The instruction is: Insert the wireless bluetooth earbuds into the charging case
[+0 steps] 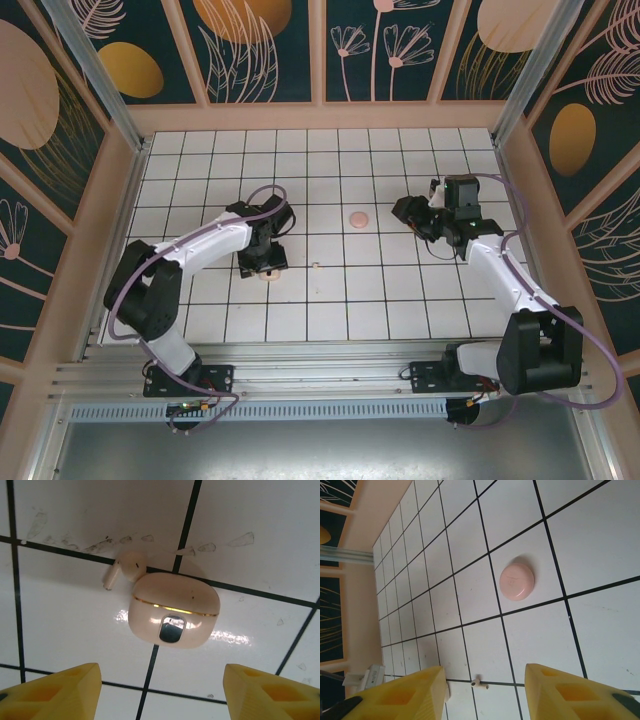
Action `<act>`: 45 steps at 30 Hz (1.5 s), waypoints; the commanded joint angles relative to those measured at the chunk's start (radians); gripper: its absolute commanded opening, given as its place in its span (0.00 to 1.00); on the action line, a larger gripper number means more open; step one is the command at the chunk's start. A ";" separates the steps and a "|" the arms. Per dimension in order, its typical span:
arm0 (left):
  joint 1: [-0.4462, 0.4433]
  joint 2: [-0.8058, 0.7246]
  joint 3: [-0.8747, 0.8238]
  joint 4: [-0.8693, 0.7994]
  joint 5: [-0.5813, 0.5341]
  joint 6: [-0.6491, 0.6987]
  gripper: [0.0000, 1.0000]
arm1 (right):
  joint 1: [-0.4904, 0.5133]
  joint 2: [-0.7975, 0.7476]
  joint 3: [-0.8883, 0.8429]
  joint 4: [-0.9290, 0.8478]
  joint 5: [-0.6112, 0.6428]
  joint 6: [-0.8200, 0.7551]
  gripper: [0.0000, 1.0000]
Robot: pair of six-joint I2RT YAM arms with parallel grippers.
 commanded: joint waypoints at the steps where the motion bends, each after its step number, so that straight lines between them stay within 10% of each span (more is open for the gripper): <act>1: 0.002 0.056 0.012 0.008 0.013 0.042 0.66 | 0.011 -0.007 0.012 0.018 0.015 0.018 0.46; 45: 0.024 0.166 0.003 0.122 0.079 0.124 0.59 | 0.045 -0.022 0.013 -0.001 0.052 0.053 0.45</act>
